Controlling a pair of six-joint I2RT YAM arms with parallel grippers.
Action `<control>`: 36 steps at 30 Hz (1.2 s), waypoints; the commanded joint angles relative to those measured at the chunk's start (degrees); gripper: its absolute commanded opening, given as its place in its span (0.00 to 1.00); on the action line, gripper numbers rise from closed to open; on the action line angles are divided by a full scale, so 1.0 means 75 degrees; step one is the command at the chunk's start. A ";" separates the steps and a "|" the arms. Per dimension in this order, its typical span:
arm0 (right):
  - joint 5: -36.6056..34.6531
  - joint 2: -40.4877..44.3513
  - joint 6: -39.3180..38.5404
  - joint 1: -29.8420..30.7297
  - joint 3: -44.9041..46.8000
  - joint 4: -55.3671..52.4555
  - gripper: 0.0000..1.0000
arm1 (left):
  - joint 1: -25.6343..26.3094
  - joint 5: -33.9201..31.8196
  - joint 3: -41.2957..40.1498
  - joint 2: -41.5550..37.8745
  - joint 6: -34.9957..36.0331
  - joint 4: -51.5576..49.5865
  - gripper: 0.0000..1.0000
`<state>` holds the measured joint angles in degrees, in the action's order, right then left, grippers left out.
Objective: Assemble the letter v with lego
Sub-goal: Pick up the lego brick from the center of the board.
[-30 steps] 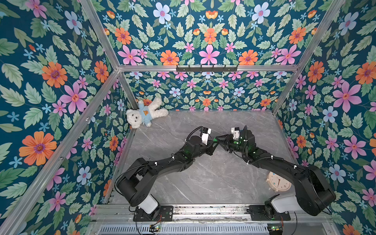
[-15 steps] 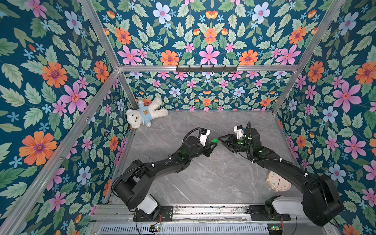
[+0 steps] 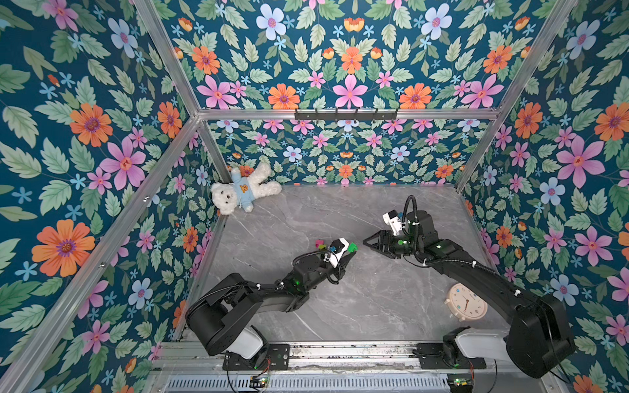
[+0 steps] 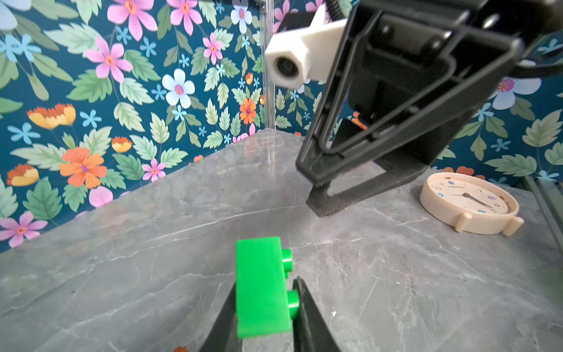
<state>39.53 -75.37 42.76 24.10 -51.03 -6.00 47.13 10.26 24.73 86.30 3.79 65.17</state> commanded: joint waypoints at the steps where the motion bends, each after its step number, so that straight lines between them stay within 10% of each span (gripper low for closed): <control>1: 0.0731 -0.0090 -0.0145 0.0020 0.0138 0.0786 0.57 | -0.0003 -0.0055 0.0051 0.0055 0.0455 0.1176 0.20; 19: 0.1546 -0.0703 0.0131 0.0259 0.0182 0.2661 0.53 | 0.0014 0.0471 0.0277 0.0069 0.0478 0.0696 0.22; 27: 0.1386 -0.0805 -0.0100 0.0346 0.0027 0.2377 0.32 | 0.0017 0.0551 0.0294 0.0029 0.0511 0.0558 0.23; 36: 0.0957 -0.0627 -0.0989 0.0393 -0.0079 0.1627 0.16 | -0.0008 0.0274 0.0265 -0.0115 0.0258 0.0402 0.59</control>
<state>48.49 -80.97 38.87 27.05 -51.35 7.94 47.24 13.54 26.79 86.00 6.31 67.24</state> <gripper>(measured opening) 0.347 0.560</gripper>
